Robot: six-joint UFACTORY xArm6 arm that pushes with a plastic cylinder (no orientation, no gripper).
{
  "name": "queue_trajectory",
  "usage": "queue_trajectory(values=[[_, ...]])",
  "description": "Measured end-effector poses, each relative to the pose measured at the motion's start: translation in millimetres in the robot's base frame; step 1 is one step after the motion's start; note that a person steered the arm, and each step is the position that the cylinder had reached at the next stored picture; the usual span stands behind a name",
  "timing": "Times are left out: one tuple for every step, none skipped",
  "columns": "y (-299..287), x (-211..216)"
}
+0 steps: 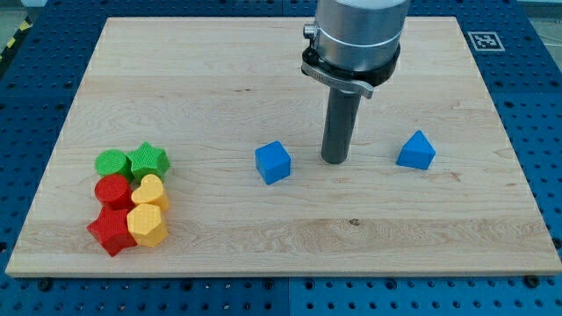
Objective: Move blue cube away from the blue triangle
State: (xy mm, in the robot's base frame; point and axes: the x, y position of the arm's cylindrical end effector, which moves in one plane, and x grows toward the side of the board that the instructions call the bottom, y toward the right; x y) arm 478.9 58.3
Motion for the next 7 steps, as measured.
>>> queue_trajectory(values=[[-43.8, 0.0], [-69.5, 0.0], [-72.6, -1.5], [-88.1, 13.4], [-111.1, 45.7], [-113.4, 48.4], [-115.3, 48.4]])
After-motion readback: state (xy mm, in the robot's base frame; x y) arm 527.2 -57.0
